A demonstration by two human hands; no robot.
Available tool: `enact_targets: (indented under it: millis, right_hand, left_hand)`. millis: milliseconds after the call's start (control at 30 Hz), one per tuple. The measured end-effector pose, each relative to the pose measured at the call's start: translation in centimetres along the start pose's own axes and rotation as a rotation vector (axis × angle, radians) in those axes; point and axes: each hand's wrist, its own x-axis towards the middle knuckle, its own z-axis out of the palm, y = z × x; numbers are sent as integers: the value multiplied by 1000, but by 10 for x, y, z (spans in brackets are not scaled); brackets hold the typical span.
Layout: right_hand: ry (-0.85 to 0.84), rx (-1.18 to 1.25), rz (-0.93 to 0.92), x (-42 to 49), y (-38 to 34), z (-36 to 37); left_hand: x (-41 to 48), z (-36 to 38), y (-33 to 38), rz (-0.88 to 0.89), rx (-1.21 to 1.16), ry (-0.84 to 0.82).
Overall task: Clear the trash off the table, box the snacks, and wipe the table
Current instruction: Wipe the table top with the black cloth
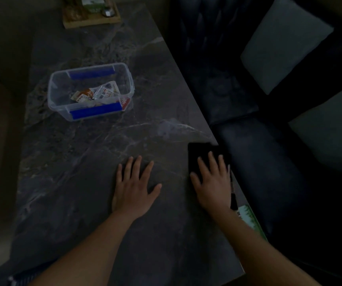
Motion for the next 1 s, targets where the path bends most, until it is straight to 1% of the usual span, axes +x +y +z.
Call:
enact_targets:
  millis: [100,133,167,200,267,300,367,433,533,600,633,667,733,800,833,867,900,1000]
  right_hand:
    - [-51,-50,-290,-72,17,12]
    - [-68,-51,-340,-76,28,11]
    - [-70,-52,-345,-68,36,9]
    - [-51,-57,-293,-50,40,5]
    - [8,-58,-98,5,31,-6]
    - [2,-32,-3,35,20,-12]
    - [-24,2,84,74,-2,-16]
    - [-8,-19,4,66,-15,-7]
    - [-1,-68,-285,-9,-18,11]
    - [-51,-92,-408,-29,-5,14]
    - [-65,-98,-430,-15,1,12]
    - [-53,-104,-413,8,1,8]
    - [-17,-96,-278,70,-14,-2]
    - [-51,-37,-109,125,-38,-10]
    - [-58,-23,-68,138,-47,-10]
    - [-51,-21,-71,138,-50,-7]
    - [-40,-31,-115,125,-47,-4]
    - [-15,-73,-388,41,-18,7]
  left_hand:
    - [0,1,0,4,-11,20]
    - [1,1,0,5,-13,21]
    - [1,2,0,4,-12,23]
    - [1,3,0,3,-9,26]
    - [1,6,-1,7,-7,30]
    - [1,7,-1,9,-10,33]
    - [2,6,-1,9,-10,35]
    - [2,5,0,2,-10,14]
    - [1,-1,2,-5,-14,-1]
    - [2,-2,2,-6,-25,-4]
    - [1,-2,2,-7,-28,-3]
    - [1,-1,2,-5,-29,1]
    - [1,2,1,-5,-34,8]
    - [2,4,-1,-3,-32,13]
    - [2,5,-1,-4,-30,13]
    - [2,5,-1,-4,-31,7]
    - [1,4,-1,-3,-33,0]
    - [0,-2,1,-11,-49,-6]
